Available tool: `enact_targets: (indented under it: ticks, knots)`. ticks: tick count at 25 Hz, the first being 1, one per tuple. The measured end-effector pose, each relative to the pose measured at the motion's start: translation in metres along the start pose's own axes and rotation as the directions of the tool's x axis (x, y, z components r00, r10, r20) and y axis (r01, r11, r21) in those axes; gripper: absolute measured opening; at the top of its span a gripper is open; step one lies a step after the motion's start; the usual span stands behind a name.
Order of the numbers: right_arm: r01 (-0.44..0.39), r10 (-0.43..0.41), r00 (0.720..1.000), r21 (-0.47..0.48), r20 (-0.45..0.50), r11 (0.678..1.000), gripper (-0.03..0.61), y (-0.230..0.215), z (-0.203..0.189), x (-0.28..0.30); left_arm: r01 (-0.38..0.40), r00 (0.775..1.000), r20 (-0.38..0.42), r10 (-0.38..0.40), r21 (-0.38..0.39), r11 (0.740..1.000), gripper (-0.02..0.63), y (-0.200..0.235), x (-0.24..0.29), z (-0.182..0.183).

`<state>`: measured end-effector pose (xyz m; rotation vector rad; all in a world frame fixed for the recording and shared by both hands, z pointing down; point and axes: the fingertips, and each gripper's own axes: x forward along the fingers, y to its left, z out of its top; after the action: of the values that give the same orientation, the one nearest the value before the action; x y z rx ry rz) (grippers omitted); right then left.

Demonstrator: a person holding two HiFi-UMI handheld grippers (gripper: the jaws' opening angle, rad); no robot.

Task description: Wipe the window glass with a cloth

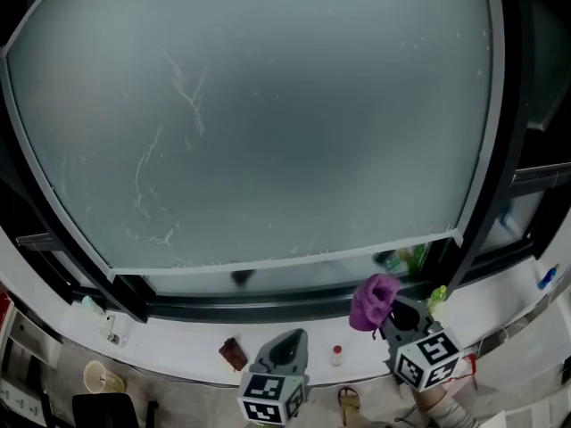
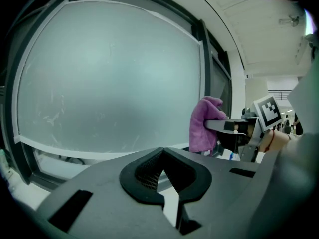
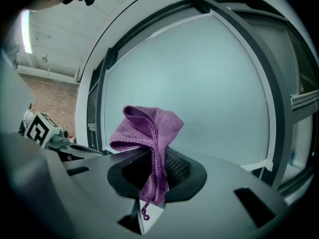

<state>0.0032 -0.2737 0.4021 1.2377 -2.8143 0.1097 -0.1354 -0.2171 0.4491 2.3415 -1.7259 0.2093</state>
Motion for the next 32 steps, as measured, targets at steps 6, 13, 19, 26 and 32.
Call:
enact_targets:
  ticks: [6,13,19,26,32]
  knots:
    - [-0.016,0.016,1.000,0.045,-0.003,0.999,0.051,0.040,-0.019,-0.038,0.009,1.000,0.002,-0.009,0.004,1.000,0.005,-0.013,-0.031,-0.012]
    - [-0.023,0.023,1.000,0.034,0.002,0.999,0.051,0.070,-0.027,-0.069,0.023,1.000,0.005,-0.023,0.002,1.000,0.005,-0.025,-0.059,-0.022]
    - [-0.035,0.035,0.999,0.013,-0.010,0.999,0.051,0.093,-0.033,-0.090,0.034,0.999,-0.004,-0.034,-0.006,0.999,0.005,-0.036,-0.074,-0.038]
    - [-0.059,0.059,0.998,-0.009,-0.002,0.998,0.051,0.104,-0.032,-0.104,0.048,0.999,-0.003,-0.048,-0.027,0.998,0.005,-0.051,-0.081,-0.047]
    - [-0.070,0.070,0.998,-0.042,-0.006,0.997,0.051,0.110,-0.029,-0.109,0.044,0.999,0.011,-0.044,-0.021,0.999,0.005,-0.057,-0.087,-0.043]
